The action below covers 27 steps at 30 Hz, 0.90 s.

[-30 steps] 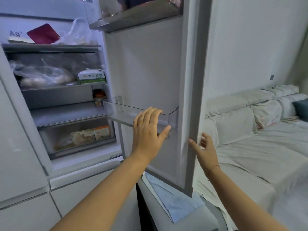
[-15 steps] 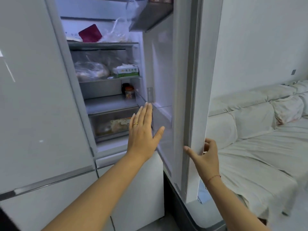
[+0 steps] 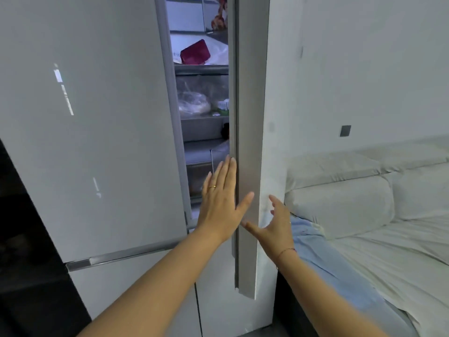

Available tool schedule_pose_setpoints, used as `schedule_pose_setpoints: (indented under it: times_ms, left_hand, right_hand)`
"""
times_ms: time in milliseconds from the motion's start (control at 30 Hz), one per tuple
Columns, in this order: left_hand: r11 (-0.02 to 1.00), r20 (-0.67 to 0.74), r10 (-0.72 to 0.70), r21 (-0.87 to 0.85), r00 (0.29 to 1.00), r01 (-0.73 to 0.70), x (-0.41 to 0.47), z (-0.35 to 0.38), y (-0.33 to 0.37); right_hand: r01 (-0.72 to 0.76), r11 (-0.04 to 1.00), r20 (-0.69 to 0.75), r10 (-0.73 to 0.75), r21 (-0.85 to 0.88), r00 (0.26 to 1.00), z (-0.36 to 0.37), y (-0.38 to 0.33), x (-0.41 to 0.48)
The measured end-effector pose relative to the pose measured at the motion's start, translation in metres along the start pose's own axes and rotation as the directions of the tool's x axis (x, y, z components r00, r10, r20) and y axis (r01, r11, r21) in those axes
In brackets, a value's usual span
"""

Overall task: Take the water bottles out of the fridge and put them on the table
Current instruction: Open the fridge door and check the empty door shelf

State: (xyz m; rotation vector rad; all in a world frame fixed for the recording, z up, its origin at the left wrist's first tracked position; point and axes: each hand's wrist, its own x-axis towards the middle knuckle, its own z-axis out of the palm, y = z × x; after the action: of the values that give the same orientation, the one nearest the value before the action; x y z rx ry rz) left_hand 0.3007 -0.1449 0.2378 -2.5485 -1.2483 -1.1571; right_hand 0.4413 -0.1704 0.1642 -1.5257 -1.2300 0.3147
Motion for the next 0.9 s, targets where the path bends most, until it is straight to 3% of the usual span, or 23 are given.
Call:
schedule_pose_setpoints:
  times_ms: [500, 633, 900]
  left_hand:
    - [0.947, -0.078, -0.185, 0.251, 0.98, 0.199, 0.061, -0.003, -0.134]
    - [0.92, -0.121, -0.141, 0.351, 0.983, 0.175, 0.082, -0.001, -0.16]
    - [0.767, -0.012, -0.155, 0.628, 0.988, 0.128, 0.117, 0.008, -0.21]
  right_hand:
    - [0.091, 0.996, 0.024, -0.091, 0.013, 0.996, 0.13, -0.017, 0.085]
    - [0.123, 0.99, 0.029, -0.121, -0.064, 0.992, 0.141, -0.017, 0.127]
    - [0.101, 0.986, 0.131, -0.084, -0.13, 0.988, 0.172, -0.015, 0.165]
